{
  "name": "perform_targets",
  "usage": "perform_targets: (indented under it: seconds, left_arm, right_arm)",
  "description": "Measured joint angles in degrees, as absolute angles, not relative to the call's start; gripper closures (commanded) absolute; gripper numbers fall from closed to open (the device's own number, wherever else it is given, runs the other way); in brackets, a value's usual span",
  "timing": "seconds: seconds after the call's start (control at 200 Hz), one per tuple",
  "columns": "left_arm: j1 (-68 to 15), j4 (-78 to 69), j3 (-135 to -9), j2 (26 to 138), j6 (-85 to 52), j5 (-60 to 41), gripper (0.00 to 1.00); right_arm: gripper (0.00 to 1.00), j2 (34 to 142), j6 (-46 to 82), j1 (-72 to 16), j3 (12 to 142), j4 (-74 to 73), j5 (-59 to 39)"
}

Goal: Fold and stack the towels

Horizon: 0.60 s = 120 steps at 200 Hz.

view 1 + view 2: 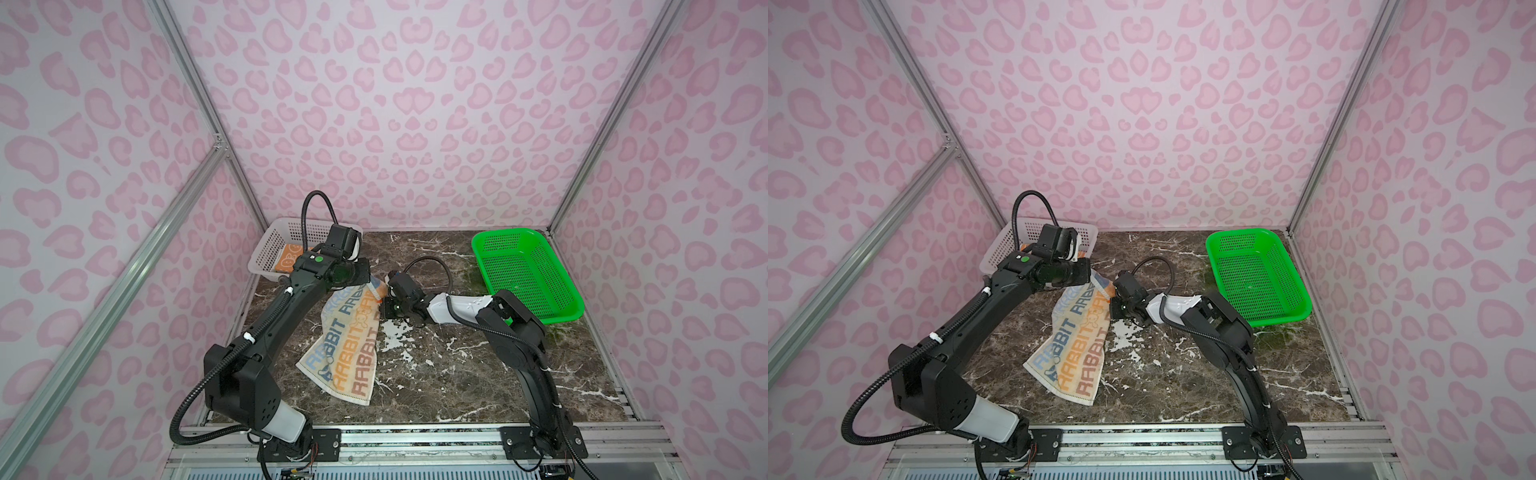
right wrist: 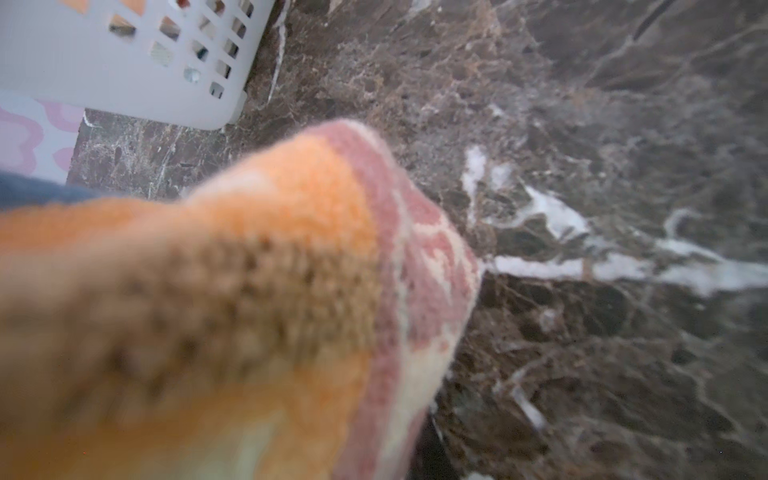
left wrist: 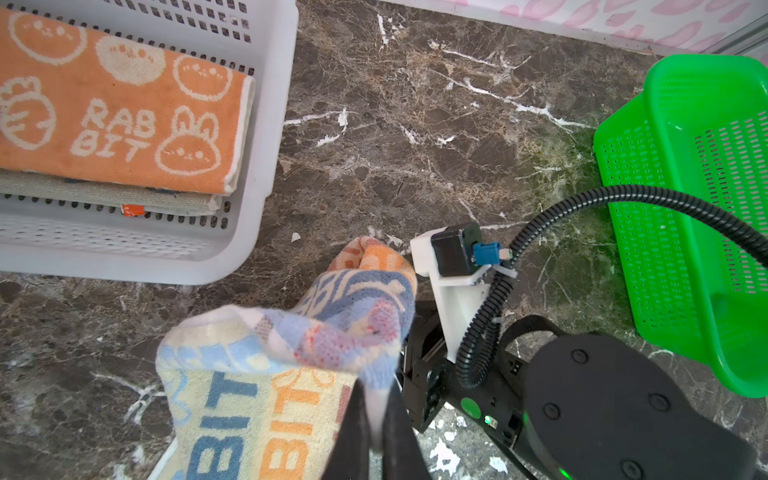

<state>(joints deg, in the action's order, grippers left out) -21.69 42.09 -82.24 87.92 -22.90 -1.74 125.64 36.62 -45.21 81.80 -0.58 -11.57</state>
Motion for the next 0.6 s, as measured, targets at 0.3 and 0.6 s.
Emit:
perform_targets:
  seconds: [0.3, 0.6]
  left_arm:
    - [-21.69, 41.93, -81.89, 87.22, -22.94, -2.11, 0.98]
    - [-21.69, 38.79, -84.58, 80.86, -25.34, -3.38, 0.97]
  right_arm:
    - [1.0, 119.17, 36.18, -43.48, 78.87, 4.75, -9.85]
    - [1.0, 98.76, 28.14, -41.08, 83.61, 19.59, -1.41]
